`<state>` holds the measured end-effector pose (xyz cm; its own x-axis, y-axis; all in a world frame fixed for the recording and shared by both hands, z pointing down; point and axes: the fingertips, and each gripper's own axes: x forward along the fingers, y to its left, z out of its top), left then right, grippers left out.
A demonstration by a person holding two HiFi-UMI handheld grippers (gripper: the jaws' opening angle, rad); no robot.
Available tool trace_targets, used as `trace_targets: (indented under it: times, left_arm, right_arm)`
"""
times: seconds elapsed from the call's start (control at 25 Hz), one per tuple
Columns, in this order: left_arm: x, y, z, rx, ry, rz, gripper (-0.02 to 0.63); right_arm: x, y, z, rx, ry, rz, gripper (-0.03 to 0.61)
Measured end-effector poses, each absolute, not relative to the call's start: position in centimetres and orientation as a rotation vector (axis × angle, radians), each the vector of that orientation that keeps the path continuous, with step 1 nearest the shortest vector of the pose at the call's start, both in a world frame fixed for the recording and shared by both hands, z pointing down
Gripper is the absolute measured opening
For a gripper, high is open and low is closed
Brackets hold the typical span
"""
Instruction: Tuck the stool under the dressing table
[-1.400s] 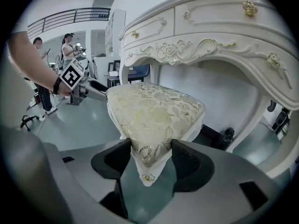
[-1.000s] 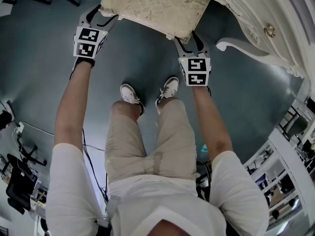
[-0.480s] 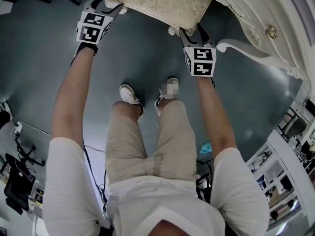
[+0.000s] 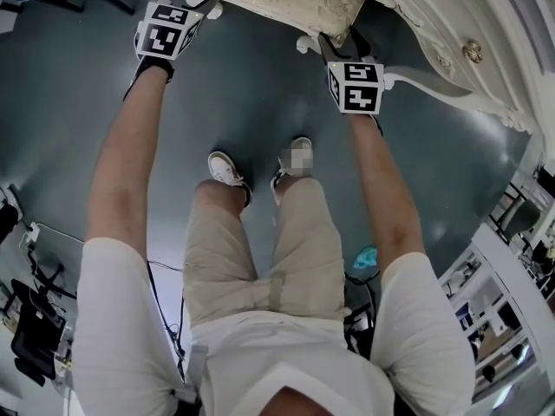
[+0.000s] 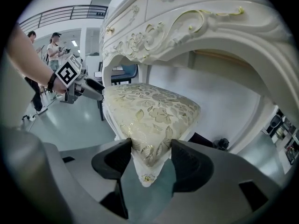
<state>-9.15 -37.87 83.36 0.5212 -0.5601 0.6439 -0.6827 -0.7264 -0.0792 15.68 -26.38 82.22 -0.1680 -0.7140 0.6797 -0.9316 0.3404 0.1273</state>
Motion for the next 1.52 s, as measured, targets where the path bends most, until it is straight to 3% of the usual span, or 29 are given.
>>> trace_targets:
  times: [1.52]
  left_arm:
    - [-6.9,-43.0,83.4,2.598,-1.092,0.947,0.324]
  right_arm:
    - [17.5,-31.0,81.6,1.477,-1.869,0.346,0.252]
